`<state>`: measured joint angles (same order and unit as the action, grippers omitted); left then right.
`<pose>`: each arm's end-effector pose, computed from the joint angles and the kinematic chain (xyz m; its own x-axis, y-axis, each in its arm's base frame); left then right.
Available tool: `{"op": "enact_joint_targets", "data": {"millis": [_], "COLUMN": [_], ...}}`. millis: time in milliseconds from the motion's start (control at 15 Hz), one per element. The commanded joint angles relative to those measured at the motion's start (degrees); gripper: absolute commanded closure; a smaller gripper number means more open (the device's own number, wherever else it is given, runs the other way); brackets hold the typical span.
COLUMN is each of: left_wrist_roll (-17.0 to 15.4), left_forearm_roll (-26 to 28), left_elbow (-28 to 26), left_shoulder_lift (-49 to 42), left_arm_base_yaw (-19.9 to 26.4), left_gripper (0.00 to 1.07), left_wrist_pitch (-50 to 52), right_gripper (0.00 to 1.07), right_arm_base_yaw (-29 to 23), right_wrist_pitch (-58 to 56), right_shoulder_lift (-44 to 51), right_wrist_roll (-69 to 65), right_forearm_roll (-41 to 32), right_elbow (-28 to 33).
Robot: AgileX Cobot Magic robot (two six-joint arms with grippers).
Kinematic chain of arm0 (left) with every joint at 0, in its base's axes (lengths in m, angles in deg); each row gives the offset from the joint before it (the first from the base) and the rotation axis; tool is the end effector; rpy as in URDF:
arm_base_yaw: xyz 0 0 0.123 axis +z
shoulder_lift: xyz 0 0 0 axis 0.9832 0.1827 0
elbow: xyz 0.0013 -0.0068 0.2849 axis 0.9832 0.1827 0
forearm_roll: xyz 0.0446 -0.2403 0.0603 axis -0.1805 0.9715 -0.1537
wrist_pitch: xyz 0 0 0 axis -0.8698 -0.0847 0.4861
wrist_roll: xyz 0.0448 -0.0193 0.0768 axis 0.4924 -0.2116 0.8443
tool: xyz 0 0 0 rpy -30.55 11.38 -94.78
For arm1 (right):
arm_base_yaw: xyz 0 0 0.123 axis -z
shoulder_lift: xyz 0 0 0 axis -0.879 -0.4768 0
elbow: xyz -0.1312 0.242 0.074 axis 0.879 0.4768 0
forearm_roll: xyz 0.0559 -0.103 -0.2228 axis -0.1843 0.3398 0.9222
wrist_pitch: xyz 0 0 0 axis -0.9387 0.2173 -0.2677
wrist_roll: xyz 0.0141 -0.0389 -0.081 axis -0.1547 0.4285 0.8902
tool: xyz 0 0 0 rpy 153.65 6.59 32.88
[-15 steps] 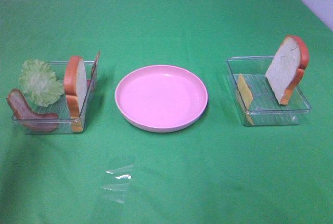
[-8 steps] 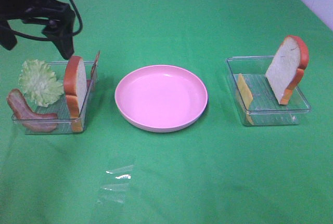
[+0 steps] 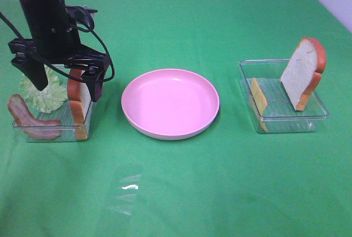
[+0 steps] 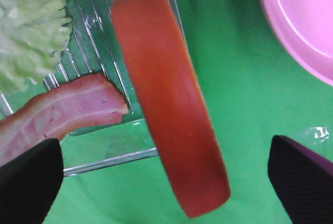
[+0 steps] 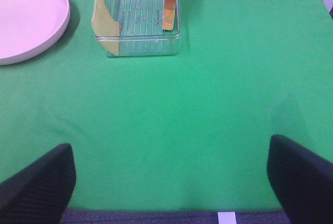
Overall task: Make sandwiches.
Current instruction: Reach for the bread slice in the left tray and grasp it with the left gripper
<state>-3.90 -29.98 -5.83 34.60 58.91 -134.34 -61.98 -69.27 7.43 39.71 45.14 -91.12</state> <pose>0.3857 -0.1439 0.1978 -0.9722 0.2339 -0.0119 0.2338 0.9723 0.0069 -0.0028 -0.0018 0.2611 -0.5344 -0.0193 -0.8450 0.0014 0.9997 -0.0237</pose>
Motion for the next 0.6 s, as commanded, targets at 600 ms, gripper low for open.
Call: {"op": "enact_joint_targets", "data": {"millis": [600], "left_wrist_roll": [0.7], "left_forearm_roll": [-0.5], "left_elbow": [-0.3], "left_shoulder_lift": [1.3], "left_arm_base_yaw": [-0.3], "left_gripper": [0.46], "left_wrist_pitch": [4.1], "right_gripper": [0.12], "right_arm_base_yaw": [0.0], "right_wrist_pitch": [0.2], "right_shoulder_lift": [1.5], "right_wrist_roll": [0.3], "right_forearm_roll": [0.1], "right_elbow": [0.2]}}
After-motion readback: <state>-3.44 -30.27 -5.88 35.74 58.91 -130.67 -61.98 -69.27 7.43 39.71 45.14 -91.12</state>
